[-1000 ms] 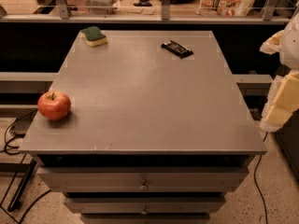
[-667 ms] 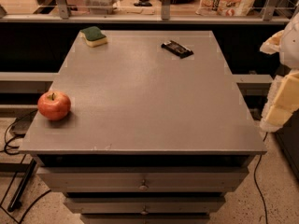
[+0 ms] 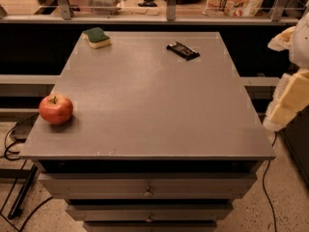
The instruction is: Move sponge near apple
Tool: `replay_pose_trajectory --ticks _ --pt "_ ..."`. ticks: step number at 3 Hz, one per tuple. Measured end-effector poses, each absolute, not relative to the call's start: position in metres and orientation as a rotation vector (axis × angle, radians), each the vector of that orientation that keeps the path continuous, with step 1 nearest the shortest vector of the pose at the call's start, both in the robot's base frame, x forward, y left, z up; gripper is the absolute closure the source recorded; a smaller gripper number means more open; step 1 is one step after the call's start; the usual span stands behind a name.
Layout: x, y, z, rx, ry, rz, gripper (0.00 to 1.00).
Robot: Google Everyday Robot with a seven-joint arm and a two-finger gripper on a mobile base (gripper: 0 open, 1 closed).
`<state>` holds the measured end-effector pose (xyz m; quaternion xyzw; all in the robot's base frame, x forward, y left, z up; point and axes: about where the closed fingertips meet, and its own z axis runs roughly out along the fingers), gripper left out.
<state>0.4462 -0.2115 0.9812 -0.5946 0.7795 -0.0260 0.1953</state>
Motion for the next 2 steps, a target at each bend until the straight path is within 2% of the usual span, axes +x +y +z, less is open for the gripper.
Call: replay_pose_trajectory --ticks 2 --pt "0.549 -0.148 0.99 -1.379 1.866 0.217 0.0"
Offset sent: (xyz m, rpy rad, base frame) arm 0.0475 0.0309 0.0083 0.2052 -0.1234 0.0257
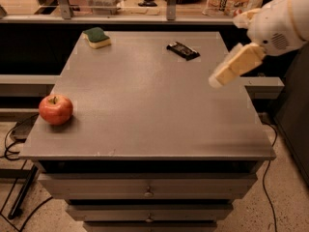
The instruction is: Move sponge near apple
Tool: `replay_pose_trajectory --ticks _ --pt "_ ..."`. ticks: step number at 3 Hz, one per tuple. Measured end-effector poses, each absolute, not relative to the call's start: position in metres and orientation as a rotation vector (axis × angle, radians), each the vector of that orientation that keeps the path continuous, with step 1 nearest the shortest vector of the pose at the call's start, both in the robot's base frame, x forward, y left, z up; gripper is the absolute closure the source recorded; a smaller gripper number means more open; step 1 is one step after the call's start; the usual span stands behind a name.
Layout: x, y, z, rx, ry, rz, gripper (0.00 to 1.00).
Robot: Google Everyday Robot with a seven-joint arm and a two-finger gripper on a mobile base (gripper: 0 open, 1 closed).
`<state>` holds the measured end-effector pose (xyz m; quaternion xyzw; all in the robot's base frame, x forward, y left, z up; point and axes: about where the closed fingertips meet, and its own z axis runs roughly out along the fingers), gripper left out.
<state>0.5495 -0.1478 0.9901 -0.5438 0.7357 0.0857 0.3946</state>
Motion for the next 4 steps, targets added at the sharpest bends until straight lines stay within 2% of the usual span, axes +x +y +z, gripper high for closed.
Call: replay_pose_trajectory --ticks 1,2,4 --pt "0.58 -0.139 0.981 -1.276 1.83 0.294 0.0" --pt "0.585 -0.132 0.979 -1.292 1.827 0.302 0.0" --pt "0.636 -0.084 0.955 -1.247 1.799 0.353 0.0"
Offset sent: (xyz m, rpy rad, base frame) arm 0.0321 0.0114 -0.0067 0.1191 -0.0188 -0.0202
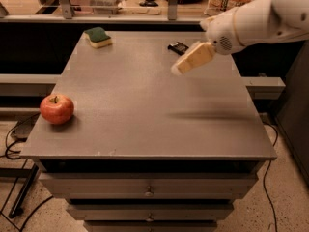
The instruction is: Move sponge near apple
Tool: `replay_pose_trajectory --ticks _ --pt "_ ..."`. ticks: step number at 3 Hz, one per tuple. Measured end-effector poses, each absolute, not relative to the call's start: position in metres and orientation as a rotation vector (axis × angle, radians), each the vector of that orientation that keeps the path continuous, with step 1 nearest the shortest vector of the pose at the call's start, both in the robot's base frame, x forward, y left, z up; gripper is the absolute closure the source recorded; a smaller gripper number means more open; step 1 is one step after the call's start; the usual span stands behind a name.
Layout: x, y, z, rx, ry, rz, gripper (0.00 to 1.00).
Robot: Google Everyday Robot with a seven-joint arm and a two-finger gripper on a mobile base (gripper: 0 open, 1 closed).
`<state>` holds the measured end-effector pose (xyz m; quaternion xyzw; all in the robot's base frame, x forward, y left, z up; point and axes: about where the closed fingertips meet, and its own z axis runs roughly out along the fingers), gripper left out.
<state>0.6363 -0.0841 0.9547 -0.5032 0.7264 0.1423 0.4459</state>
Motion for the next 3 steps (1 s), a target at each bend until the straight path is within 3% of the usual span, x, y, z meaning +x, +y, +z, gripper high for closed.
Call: replay_pose_trajectory --ticks 3 --pt "0.715 0.006 0.897 -1.184 1.887 0.447 0.0"
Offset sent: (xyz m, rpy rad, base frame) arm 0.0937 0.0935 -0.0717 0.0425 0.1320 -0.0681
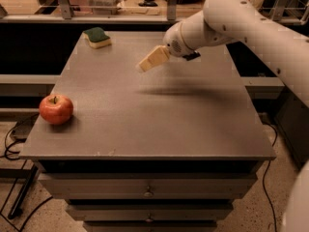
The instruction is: Move sponge near apple
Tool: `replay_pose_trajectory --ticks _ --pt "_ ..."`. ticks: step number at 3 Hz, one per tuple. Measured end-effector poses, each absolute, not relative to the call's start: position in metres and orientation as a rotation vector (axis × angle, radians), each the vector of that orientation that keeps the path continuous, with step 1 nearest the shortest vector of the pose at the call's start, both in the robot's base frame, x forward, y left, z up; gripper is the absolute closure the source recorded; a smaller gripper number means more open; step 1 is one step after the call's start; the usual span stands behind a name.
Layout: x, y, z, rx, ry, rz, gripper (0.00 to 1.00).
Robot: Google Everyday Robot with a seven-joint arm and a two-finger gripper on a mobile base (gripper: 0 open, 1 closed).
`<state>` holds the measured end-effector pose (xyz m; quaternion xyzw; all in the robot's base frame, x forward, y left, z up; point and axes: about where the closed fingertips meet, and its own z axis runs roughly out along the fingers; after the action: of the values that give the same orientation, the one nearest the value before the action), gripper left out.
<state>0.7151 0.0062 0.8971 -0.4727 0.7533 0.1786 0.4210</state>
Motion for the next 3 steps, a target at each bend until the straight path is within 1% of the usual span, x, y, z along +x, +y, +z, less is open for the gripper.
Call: replay_pose_trajectory --ticks 1,2,3 --pt "0.735 0.049 0.889 -1.188 1.871 0.546 0.0" --pt "0.735 0.05 0.889 -1.189 1.871 0.547 0.0" --pt "0.742 0.063 0.883 -1.176 1.865 0.568 0.0"
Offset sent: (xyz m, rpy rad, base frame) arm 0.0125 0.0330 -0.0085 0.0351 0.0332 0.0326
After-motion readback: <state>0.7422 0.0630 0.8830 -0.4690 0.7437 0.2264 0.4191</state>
